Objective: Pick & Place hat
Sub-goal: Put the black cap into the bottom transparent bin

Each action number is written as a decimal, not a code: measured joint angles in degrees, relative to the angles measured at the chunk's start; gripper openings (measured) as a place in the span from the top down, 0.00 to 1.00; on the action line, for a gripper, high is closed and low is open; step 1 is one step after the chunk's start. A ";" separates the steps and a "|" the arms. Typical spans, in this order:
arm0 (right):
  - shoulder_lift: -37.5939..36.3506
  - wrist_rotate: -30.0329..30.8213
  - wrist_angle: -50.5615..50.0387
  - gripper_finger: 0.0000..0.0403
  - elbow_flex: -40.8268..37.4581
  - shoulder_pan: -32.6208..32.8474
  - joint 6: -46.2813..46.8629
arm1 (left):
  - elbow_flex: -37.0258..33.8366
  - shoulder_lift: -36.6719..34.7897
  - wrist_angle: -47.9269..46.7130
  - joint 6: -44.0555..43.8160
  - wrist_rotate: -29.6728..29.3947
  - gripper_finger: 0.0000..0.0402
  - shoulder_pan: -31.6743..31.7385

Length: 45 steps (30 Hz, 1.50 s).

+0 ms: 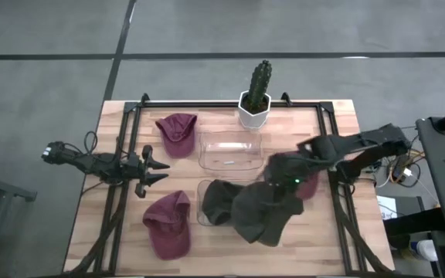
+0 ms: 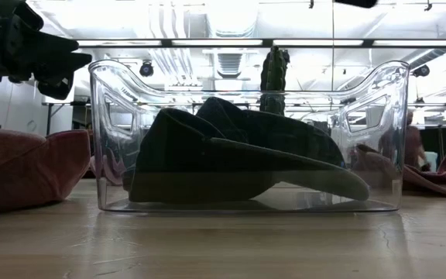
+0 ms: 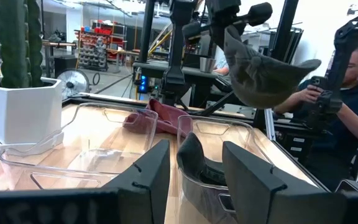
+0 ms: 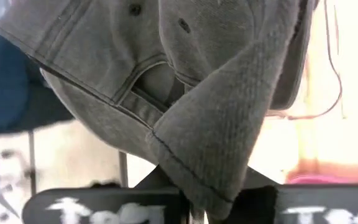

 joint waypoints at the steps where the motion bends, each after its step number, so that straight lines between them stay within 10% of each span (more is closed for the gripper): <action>1: 1.77 -0.79 -1.51 0.97 1.75 -0.84 -2.18 | 0.00 0.00 0.00 0.00 0.00 0.65 0.00; 24: 37.35 -1.16 -24.42 0.97 45.41 -9.89 -38.21 | 0.00 0.00 0.13 0.02 0.00 0.65 0.01; 45: 44.64 -1.30 -24.58 0.97 45.84 -12.14 -41.29 | 0.00 0.00 0.15 0.20 0.00 0.65 0.02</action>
